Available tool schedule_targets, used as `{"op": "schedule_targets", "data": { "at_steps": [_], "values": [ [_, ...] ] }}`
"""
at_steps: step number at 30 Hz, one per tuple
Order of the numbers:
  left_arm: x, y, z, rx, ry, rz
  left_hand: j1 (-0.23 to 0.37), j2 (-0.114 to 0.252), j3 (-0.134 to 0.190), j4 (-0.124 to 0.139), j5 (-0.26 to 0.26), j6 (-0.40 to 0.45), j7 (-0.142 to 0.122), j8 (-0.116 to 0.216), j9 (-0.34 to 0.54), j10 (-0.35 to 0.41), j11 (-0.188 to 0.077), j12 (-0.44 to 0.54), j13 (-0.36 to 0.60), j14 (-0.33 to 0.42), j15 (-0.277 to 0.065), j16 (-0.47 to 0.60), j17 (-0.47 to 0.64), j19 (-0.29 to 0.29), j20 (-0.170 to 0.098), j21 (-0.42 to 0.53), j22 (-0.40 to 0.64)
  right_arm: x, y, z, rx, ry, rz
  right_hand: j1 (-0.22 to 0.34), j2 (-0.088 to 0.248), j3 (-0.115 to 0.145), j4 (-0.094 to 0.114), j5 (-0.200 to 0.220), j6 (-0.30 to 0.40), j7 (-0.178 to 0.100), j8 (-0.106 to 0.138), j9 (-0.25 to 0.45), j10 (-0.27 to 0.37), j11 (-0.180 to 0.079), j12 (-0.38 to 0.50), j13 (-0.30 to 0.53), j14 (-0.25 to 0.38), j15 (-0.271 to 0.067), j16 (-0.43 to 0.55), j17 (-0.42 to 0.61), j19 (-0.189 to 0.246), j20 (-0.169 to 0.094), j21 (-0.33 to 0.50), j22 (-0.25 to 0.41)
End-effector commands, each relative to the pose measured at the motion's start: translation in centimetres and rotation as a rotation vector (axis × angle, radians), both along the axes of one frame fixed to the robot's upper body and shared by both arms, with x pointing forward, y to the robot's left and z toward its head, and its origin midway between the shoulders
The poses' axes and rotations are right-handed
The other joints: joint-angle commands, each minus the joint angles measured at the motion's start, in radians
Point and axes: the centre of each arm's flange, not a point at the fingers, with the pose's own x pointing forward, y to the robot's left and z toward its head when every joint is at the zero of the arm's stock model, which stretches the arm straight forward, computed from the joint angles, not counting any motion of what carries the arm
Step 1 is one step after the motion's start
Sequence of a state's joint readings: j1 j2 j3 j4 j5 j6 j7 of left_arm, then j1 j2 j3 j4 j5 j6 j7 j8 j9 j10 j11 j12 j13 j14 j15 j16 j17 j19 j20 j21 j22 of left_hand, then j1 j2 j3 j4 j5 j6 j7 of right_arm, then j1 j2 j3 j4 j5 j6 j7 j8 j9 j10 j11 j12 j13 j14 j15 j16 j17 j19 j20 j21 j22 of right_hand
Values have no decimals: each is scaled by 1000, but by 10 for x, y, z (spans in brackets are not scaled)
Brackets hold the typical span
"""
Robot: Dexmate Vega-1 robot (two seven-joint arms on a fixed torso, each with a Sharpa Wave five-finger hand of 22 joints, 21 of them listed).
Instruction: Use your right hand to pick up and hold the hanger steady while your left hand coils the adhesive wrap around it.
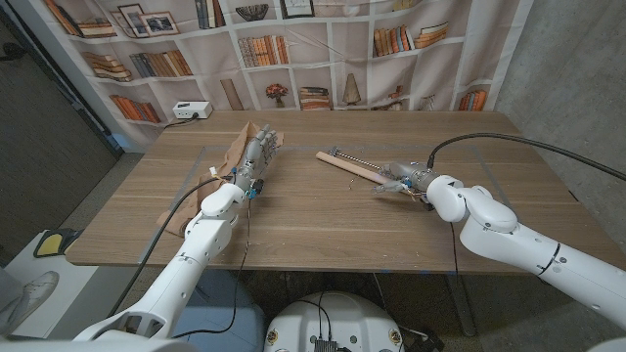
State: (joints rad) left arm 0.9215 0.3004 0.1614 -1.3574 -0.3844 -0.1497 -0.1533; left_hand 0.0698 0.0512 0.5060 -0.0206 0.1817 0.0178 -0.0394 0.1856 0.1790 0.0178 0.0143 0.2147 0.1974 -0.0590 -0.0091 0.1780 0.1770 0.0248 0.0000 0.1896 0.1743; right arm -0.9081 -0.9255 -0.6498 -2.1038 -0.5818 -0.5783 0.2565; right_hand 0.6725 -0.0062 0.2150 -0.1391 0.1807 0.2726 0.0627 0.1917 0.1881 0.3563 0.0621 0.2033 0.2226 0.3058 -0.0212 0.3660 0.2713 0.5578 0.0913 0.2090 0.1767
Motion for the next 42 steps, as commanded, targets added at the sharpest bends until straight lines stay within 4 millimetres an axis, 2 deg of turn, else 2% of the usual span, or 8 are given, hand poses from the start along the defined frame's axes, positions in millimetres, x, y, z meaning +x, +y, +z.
{"op": "schedule_targets", "data": {
  "at_steps": [1,6,11,13,26,33,36,42],
  "values": [
    [0,2,-2,-3,2,0,0,9,2,-9,0,0,1,2,3,0,4,4,4,0,-1,7,3,-2,2,6,2,1,1,-1,1,9,-2,6,1,-1,3,5,-8,9,-2,4,0,4,-4,-1,-3,6,-2,-1,-5,-2,-6,2],
    [0,1,-3,0,3,-3,0,9,2,-9,0,0,0,3,3,0,4,4,4,0,-2,8,3,-3,3,6,2,1,1,-2,2,14,-4,5,1,-2,3,5,-20,16,-6,4,-3,9,-4,-2,-4,7,-5,-4,-5,-1,-6,2],
    [0,1,-3,-1,3,-2,0,9,2,-9,0,0,0,3,3,2,4,5,5,0,-1,7,3,-3,3,6,2,1,0,-2,9,14,-5,-3,8,-7,9,6,-125,47,-25,4,-31,11,-10,-7,-1,10,-15,-17,-10,3,-8,1],
    [0,1,-3,-1,3,-2,0,9,2,-10,0,0,0,2,3,2,2,5,5,0,-1,8,3,-2,2,6,2,1,0,-3,9,14,-4,-4,9,-8,10,6,-137,49,-26,4,-33,11,-11,-8,-1,11,-16,-18,-10,4,-8,1],
    [-1,0,-4,-4,4,-2,-1,10,2,-11,0,0,1,3,3,0,6,4,5,0,-2,7,3,-2,2,6,2,1,-1,-4,5,18,-4,-12,14,-11,14,6,-114,49,-6,4,-31,12,-7,-10,3,13,-19,-22,-11,7,-9,1],
    [-2,-1,-4,-2,3,-1,-1,10,2,-11,0,0,1,3,3,1,2,5,5,0,-1,7,3,-3,3,6,2,1,-1,-4,9,11,0,-17,20,-12,18,6,-110,49,-2,4,-11,10,2,-10,17,-1,-15,-23,-11,7,-8,1],
    [-2,-1,-4,1,3,-3,-1,11,2,-11,0,1,0,3,3,1,2,5,5,0,-1,7,3,-2,2,6,2,0,-2,-4,23,-1,7,-48,35,-19,38,3,-96,48,5,3,7,12,9,-11,32,-4,-11,-22,7,20,-2,1],
    [-3,-2,-5,2,4,-5,-1,11,2,-12,0,0,1,3,3,2,2,5,5,0,-1,7,3,-2,2,6,2,1,-2,-5,25,-7,5,-67,36,-25,46,1,-91,48,7,3,17,8,12,-11,46,-8,-8,-22,14,20,0,1]
  ]
}}
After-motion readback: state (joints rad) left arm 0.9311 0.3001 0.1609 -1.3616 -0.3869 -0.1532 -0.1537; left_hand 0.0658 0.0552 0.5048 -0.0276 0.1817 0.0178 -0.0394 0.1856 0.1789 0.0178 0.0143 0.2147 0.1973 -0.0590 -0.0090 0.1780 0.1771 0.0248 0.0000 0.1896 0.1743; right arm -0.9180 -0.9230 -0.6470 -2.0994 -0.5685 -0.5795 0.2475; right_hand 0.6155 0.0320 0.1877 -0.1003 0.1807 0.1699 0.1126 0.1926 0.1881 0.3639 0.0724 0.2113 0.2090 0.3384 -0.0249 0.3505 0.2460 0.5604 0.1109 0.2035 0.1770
